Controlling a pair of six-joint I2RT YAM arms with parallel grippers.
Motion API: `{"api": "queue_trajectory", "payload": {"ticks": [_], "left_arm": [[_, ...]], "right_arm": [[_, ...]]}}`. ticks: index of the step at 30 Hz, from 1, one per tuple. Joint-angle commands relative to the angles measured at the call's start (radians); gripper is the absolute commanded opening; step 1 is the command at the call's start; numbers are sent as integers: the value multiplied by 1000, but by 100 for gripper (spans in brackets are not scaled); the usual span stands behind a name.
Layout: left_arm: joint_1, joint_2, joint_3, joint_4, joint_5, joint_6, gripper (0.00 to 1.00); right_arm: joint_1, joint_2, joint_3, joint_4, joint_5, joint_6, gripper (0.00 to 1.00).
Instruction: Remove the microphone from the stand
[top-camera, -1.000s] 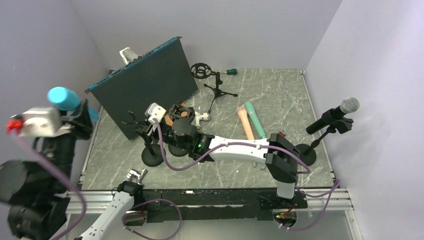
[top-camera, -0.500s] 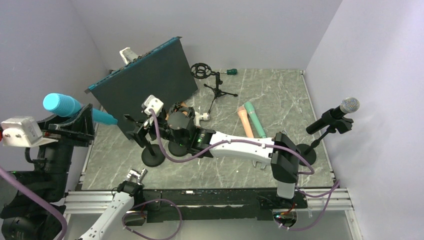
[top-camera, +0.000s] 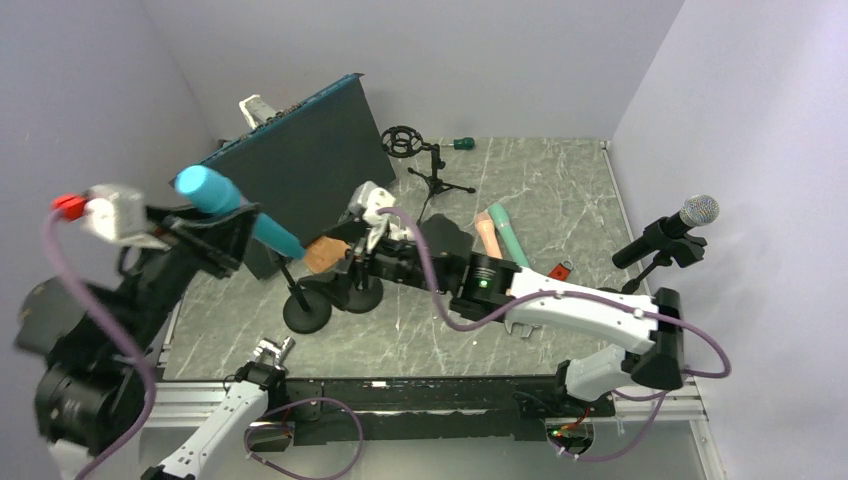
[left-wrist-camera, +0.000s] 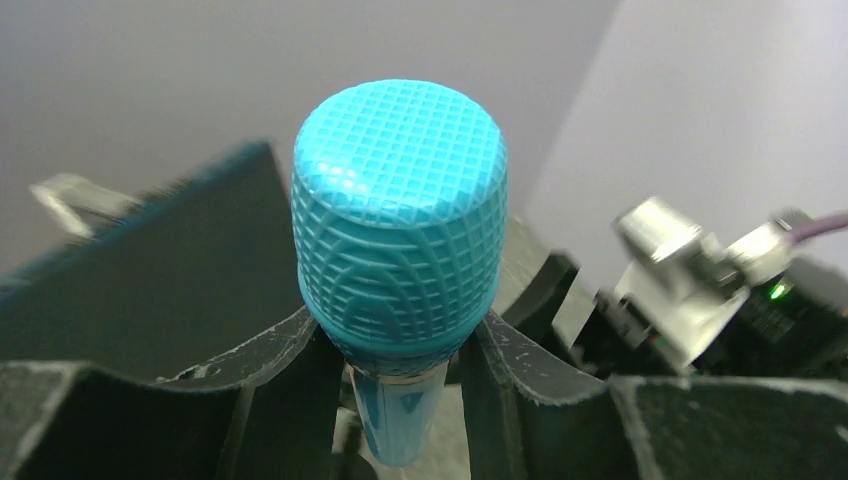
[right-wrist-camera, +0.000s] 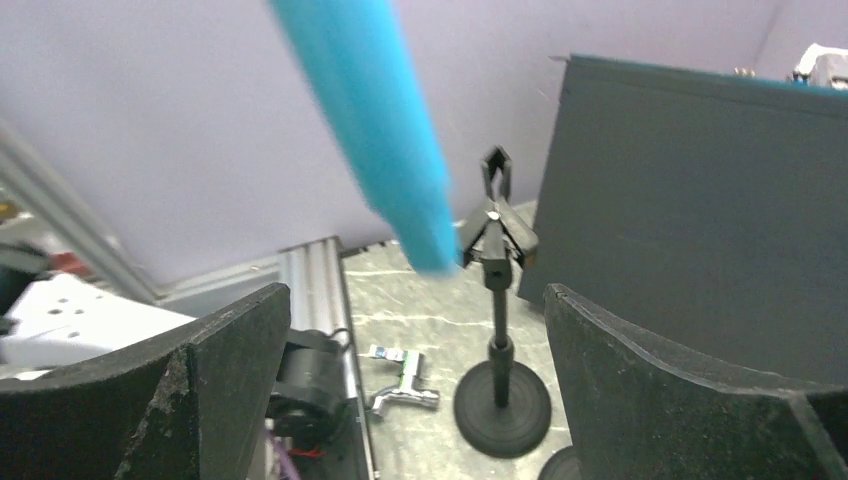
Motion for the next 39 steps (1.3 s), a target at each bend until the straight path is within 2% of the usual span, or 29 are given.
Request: {"api": "queue_trajectory", "payload": {"ticks": [1,9,16,21,24,30,32,33,34,35,36,37,39], "left_arm": [[-2,67,-120,79,300,-140,0],[-2,45,-367,314,532,-360,0],[-2,0,-481,431,549,-452,0],[-2,-11,-510,452,557,-471,0],[-2,-11,-519,451,559,-473,0],[-2,4,-546,482,606,-486,0],[-2,13,-542,485,634,-478,0],[-2,19,-537,479,642,-472,0],[-2,24,-532,468,644,-466,4],[-2,28,-525,449,639,-457,16],[-2,29,-517,422,623,-446,32],[-2,30,-507,393,603,-432,48],[-2,31,-475,319,567,-384,92]], "right_arm": [[-15,-109,-53,5,-122,72,96],[-17,-160,-145,66,-81,93,79],[-17,-152,-182,24,69,137,78],[-17,-163,-190,4,226,208,76],[-17,-155,-178,6,234,239,65],[-17,-126,-169,71,154,264,56],[-17,-128,-180,91,152,265,47],[-17,-132,-188,101,156,265,37],[-17,-140,-199,110,162,264,25],[-17,-148,-209,119,173,263,10],[-17,-159,-221,128,191,263,0],[-17,-171,-236,134,215,266,0],[-23,-191,-251,120,261,271,0]]}}
